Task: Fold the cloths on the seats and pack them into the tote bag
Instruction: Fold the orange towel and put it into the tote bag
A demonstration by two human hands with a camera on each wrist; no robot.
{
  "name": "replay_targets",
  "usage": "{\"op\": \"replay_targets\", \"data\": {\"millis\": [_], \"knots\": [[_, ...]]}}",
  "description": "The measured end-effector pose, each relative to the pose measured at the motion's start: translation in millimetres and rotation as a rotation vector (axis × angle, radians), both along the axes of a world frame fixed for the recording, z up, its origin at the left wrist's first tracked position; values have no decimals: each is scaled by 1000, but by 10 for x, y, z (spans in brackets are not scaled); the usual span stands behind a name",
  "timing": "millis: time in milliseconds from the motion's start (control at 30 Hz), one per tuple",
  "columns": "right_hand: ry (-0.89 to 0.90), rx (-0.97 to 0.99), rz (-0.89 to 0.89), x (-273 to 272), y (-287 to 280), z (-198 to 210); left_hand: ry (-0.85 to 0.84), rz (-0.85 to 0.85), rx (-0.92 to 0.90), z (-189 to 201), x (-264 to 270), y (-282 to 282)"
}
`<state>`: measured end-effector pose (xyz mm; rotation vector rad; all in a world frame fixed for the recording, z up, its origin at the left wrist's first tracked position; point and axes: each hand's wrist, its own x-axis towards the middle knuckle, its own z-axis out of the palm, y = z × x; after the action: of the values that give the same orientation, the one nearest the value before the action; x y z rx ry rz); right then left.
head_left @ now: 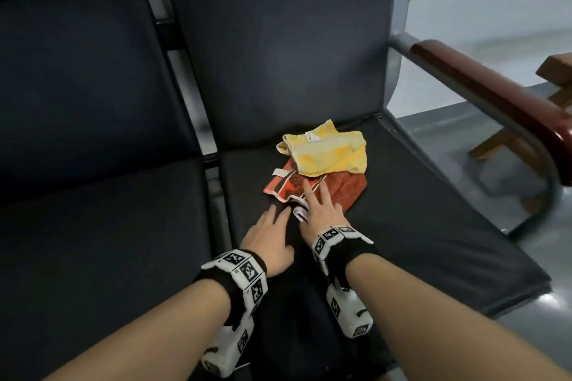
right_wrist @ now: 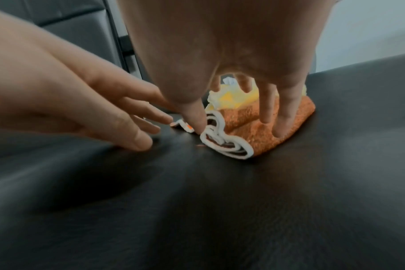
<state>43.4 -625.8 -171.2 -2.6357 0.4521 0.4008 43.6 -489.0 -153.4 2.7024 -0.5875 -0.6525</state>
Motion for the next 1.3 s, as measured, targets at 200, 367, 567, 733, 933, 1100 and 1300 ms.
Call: {"op": "replay_targets", "data": {"millis": [200,367,567,733,933,1100,1300], "knots": [[43,-124,-18,-9,72,-76,-99,-32,-61,-92,-62,72],[81,111,50,-264,100,284,-50,63,-65,143,-201,205],[16,380,31,-579,463,1098,131,306,-326,804,-472,487],[-91,573,-46,-706,1012,2004,149,509,-762,1562,-635,1020],[-217,646,-24,-863,1926,3077,-98,689,-933,2486,-882,2118],[-267,586,65,-798,2734,3436,-170,791,-987,3004,-1187,3066],[-278,501,202,-1091,3729,3731,-57,829,-886,2987,-1502,4010]]}}
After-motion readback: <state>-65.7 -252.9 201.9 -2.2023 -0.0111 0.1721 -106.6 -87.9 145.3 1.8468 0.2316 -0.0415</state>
